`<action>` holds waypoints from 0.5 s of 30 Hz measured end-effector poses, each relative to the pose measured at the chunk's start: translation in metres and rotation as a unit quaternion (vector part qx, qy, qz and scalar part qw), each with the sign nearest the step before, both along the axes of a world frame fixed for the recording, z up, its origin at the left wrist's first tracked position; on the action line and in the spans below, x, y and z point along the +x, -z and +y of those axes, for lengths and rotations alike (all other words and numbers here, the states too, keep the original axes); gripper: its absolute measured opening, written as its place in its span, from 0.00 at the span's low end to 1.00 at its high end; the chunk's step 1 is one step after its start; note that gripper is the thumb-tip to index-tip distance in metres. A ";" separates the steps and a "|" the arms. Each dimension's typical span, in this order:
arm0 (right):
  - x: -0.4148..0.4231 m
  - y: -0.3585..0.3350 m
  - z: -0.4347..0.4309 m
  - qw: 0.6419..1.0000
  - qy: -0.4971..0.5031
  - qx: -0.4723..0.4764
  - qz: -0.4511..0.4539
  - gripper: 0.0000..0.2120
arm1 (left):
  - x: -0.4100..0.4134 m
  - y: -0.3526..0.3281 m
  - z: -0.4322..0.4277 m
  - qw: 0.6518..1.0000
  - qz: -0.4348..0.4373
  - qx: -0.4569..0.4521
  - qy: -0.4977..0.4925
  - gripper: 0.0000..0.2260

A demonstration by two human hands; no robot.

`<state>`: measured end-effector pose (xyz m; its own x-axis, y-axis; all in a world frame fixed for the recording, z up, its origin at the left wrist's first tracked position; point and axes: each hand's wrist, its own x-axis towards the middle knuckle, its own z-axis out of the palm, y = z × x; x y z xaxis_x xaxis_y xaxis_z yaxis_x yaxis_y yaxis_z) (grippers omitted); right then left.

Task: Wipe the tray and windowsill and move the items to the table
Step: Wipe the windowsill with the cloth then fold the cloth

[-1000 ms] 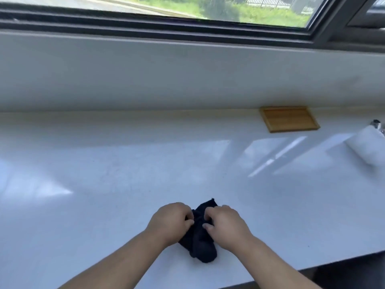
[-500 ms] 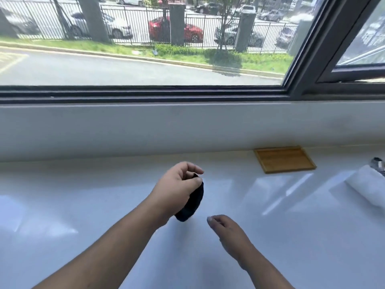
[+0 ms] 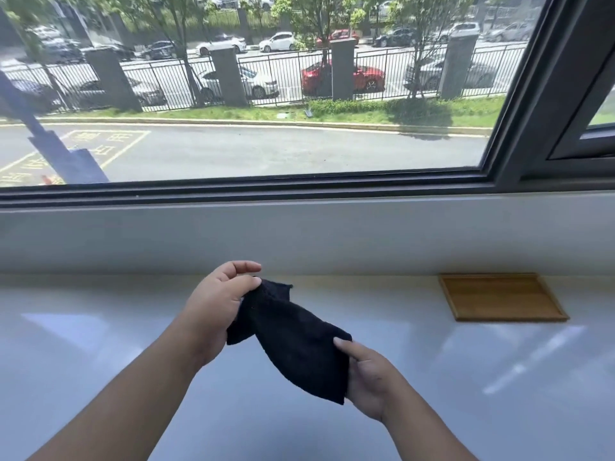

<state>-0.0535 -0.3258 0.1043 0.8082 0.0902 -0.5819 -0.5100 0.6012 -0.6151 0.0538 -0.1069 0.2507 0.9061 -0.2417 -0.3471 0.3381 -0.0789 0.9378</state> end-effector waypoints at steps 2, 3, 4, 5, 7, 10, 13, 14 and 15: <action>0.006 0.003 -0.015 0.999 0.025 -0.039 -0.001 0.16 | 0.006 0.024 0.019 0.997 0.002 0.071 -0.031 0.08; 0.008 0.003 -0.022 0.997 0.036 -0.066 0.001 0.16 | 0.009 0.037 0.028 0.994 0.000 0.097 -0.041 0.07; 0.011 0.002 -0.027 0.995 0.040 -0.094 0.004 0.17 | 0.012 0.050 0.037 0.993 0.004 0.110 -0.051 0.06; 0.013 0.001 -0.030 0.992 0.042 -0.119 0.010 0.19 | 0.015 0.063 0.044 0.992 0.016 0.110 -0.060 0.06; 0.018 -0.003 -0.032 0.987 0.055 -0.149 0.035 0.27 | 0.019 0.086 0.054 0.993 0.058 0.087 -0.060 0.08; 0.027 -0.018 -0.034 0.972 0.064 -0.222 0.033 0.38 | 0.023 0.111 0.063 0.994 0.097 0.056 -0.011 0.13; 0.034 -0.044 -0.043 0.938 0.022 -0.347 -0.004 0.30 | 0.036 0.117 0.074 0.989 0.064 0.114 0.070 0.14; 0.035 -0.053 -0.046 0.915 -0.002 -0.404 -0.009 0.24 | 0.041 0.115 0.077 0.979 0.031 0.170 0.109 0.13; 0.034 -0.060 -0.047 0.884 -0.029 -0.466 -0.007 0.18 | 0.045 0.112 0.080 0.961 -0.007 0.235 0.147 0.10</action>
